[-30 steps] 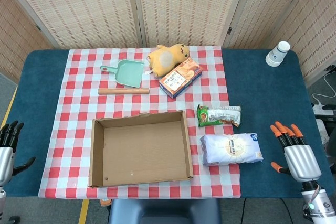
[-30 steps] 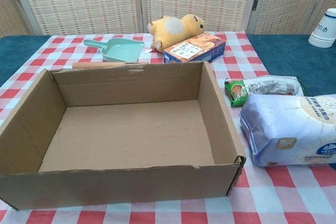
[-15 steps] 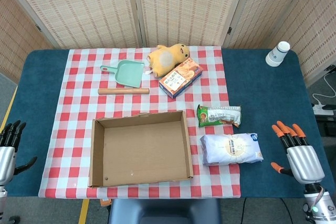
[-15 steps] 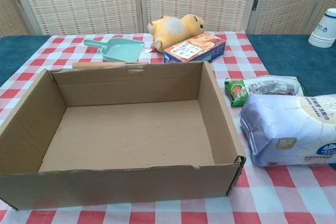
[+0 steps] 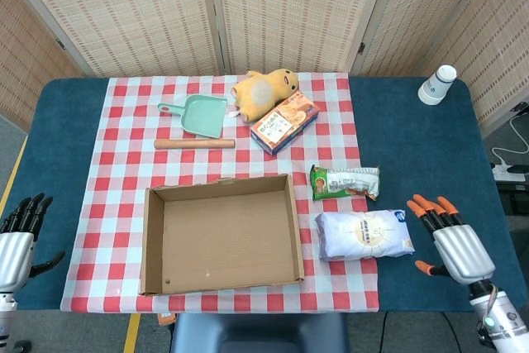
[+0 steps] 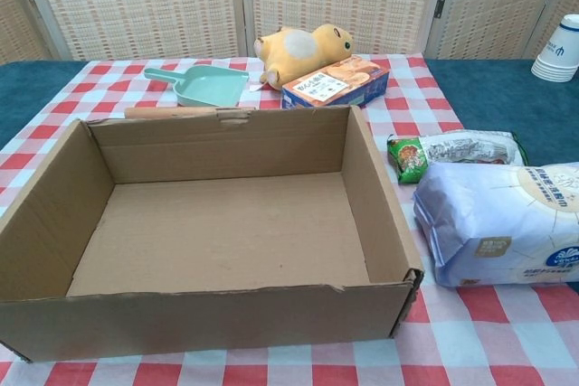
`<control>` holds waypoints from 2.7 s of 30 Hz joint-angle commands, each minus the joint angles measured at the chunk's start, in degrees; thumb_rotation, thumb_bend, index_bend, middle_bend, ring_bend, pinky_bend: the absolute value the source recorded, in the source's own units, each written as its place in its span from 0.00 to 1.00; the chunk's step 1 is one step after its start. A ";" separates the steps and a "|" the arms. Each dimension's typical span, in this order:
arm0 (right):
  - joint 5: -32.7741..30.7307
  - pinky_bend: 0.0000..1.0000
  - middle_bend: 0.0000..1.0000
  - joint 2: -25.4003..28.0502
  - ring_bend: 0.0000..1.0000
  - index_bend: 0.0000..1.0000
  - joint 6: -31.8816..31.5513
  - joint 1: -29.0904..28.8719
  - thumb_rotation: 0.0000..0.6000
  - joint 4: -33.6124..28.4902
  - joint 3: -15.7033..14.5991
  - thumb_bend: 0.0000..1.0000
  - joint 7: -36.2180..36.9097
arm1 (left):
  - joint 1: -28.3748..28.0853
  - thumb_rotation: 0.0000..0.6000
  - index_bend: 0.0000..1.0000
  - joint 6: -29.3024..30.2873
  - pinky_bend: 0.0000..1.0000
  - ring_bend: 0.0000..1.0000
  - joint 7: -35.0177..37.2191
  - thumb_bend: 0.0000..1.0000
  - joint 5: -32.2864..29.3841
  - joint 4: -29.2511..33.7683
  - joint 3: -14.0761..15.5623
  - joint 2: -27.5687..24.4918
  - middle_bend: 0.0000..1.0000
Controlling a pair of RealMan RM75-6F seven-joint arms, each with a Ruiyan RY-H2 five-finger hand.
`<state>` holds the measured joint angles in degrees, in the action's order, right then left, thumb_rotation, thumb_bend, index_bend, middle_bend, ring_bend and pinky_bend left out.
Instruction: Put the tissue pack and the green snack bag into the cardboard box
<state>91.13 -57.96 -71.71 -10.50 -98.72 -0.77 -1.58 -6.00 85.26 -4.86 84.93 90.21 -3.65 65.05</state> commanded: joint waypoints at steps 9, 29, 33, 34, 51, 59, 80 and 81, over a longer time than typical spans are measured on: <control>1.42 0.00 0.00 4.61 0.00 0.00 7.08 -5.71 1.00 -7.51 -0.75 0.00 -2.61 | -0.22 1.00 0.04 -0.17 0.18 0.00 0.13 0.17 0.72 0.16 0.43 -0.20 0.00; -6.41 0.00 0.00 -3.41 0.00 0.00 17.25 -12.61 1.00 -1.73 1.30 0.00 -5.19 | -0.46 1.00 0.04 -0.49 0.18 0.00 1.26 0.17 0.37 -0.48 0.32 -0.08 0.00; -7.64 0.00 0.00 -4.82 0.00 0.00 19.18 -13.65 1.00 -0.48 1.08 0.00 -5.04 | -0.46 1.00 0.04 -0.37 0.18 0.00 1.35 0.17 0.72 -0.27 0.45 -0.21 0.00; -8.00 0.00 0.00 -5.20 0.00 0.00 19.73 -13.93 1.00 -0.19 1.00 0.00 -5.03 | -0.47 1.00 0.04 -0.36 0.18 0.00 1.38 0.17 0.76 -0.23 0.47 -0.23 0.00; -9.91 0.43 0.26 -10.11 0.23 0.37 16.86 -13.97 1.00 3.57 1.03 0.00 -8.03 | -0.61 1.00 0.04 -0.84 0.18 0.00 1.75 0.17 0.42 -0.17 0.56 -0.32 0.00; -10.24 0.55 0.36 -10.79 0.35 0.53 15.68 -13.89 1.00 3.98 1.08 0.00 -8.32 | -0.66 1.00 0.04 -1.03 0.18 0.00 2.01 0.17 0.26 -0.30 0.58 -0.33 0.00; -10.40 0.57 0.40 8.36 0.37 0.59 7.05 -14.80 1.00 -20.22 7.28 0.00 -19.08 | -0.79 1.00 0.04 -1.38 0.18 0.00 1.64 0.17 0.16 0.12 0.75 -0.52 0.00; -10.49 0.57 0.40 8.93 0.37 0.59 6.94 -15.25 1.00 -21.78 7.94 0.00 -19.75 | -0.78 1.00 0.04 -1.34 0.18 0.00 1.57 0.17 0.19 0.19 0.77 -0.54 0.00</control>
<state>80.94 -51.96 -63.44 -24.73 -116.26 5.03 -18.61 -6.78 83.90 -3.26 85.11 90.38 -2.89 64.52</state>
